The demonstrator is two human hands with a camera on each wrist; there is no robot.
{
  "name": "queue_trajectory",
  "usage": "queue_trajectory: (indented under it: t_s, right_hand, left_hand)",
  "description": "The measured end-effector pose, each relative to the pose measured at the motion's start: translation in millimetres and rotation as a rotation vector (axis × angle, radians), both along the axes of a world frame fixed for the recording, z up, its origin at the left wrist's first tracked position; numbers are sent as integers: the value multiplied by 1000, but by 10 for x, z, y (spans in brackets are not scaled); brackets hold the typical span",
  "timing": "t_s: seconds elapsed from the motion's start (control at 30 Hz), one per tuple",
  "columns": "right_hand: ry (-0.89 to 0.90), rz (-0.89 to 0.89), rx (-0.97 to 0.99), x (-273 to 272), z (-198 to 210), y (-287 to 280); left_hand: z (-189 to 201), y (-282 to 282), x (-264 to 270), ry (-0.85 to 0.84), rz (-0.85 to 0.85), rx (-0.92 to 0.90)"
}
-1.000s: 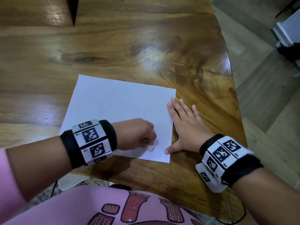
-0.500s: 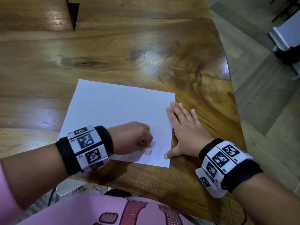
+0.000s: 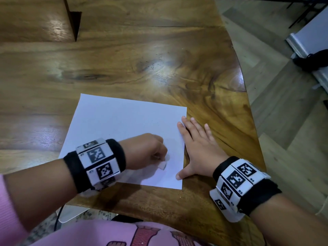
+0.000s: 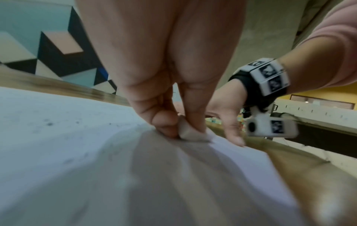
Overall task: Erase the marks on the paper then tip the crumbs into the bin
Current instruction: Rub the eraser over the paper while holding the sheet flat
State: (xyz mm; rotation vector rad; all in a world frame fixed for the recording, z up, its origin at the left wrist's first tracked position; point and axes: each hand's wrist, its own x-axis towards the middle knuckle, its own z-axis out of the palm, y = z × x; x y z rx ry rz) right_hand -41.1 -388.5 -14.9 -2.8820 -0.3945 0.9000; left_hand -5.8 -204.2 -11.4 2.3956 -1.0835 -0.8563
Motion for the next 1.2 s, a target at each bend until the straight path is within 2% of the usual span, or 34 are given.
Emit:
queue_trajectory:
  t_s: [0.13, 0.2, 0.3, 0.4, 0.43, 0.57, 0.67, 0.73, 0.9, 0.93, 1.07, 1.1, 1.2]
  right_hand:
    - [-1, -2, -3, 2, 3, 2]
    - [4, 0, -3, 3, 6, 2]
    - [4, -2, 0, 6, 0, -6]
    - [6, -1, 2, 4, -1, -5]
    - [5, -1, 1, 4, -3, -4]
    - [0, 7, -13, 4, -6, 0]
    - [4, 6, -16, 3, -5, 2]
    - [6, 5, -15, 5, -6, 2]
    - [4, -3, 1, -1, -3, -5]
    - [3, -2, 0, -3, -3, -4]
    - [8, 1, -9, -2, -2, 0]
    - [9, 2, -10, 1, 0, 2]
    - [12, -1, -1, 3, 5, 3]
  left_hand:
    - [5, -194, 234, -129, 214, -35]
    - [-22, -144, 167, -126, 165, -36]
    - [-24, 16, -70, 29, -24, 23]
    - [0, 24, -3, 83, -65, 69]
    - [12, -20, 90, 60, -20, 62]
    - [32, -254, 517, -116, 389, -70]
    - [2, -392, 612, -131, 455, -24]
    - [12, -386, 541, -117, 414, -37]
    - [42, -228, 221, 30, 86, 67]
    - [44, -237, 218, 10, 86, 69]
    - [23, -306, 220, -101, 284, -28]
    - [9, -294, 175, -96, 247, -30]
    - [6, -221, 3, 42, -10, 71]
